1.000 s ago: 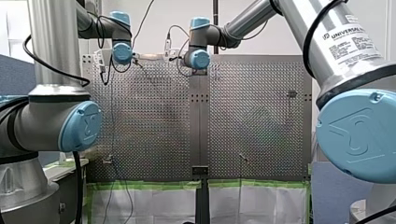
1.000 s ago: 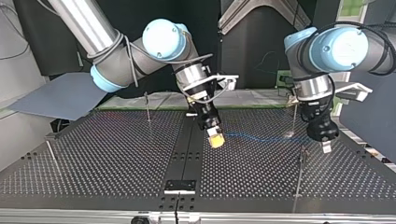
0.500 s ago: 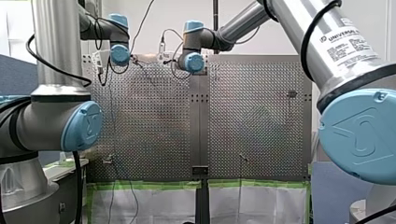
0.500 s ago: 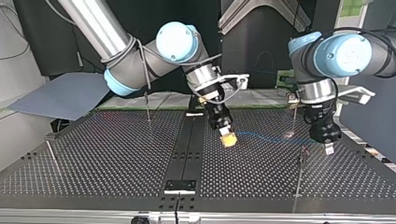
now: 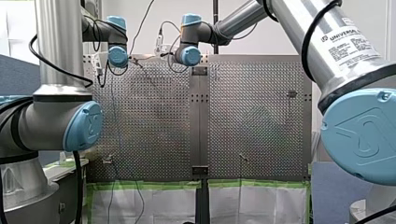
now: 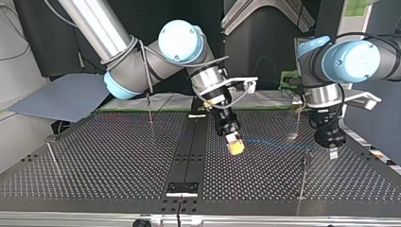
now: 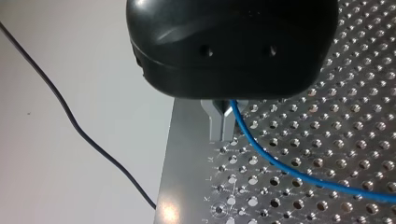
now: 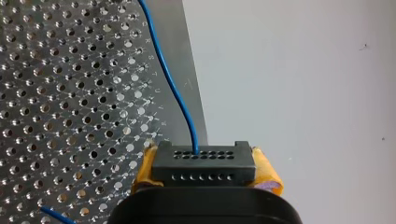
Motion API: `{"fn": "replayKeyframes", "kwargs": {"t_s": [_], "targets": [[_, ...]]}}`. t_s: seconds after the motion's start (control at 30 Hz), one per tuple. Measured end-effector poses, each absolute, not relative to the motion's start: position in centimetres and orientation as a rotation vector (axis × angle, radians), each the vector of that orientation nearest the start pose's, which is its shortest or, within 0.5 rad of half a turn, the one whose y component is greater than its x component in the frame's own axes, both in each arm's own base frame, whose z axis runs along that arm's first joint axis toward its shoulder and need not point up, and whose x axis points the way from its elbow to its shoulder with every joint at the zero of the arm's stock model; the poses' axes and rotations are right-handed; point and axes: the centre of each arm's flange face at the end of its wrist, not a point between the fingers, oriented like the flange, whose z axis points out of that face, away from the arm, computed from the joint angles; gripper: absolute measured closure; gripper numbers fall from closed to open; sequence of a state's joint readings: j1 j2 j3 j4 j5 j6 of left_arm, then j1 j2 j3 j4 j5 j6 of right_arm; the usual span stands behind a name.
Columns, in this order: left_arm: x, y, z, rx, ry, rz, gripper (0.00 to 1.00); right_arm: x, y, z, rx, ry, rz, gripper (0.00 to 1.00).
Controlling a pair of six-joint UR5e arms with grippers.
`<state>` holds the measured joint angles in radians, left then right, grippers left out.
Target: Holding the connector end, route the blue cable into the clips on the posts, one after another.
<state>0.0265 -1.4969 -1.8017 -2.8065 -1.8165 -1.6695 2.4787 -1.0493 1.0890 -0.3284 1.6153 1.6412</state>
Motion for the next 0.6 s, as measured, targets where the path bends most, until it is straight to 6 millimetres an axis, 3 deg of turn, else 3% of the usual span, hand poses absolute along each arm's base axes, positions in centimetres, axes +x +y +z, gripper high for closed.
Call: {"fn": "replayKeyframes", "kwargs": {"t_s": [0.6], "targets": [[49.9, -8.6, 44.5, -0.255, 1.374, 0.083, 1.0, 64.3, -36.8, 44.4, -2.078, 0.92, -2.864, 1.0]]}}
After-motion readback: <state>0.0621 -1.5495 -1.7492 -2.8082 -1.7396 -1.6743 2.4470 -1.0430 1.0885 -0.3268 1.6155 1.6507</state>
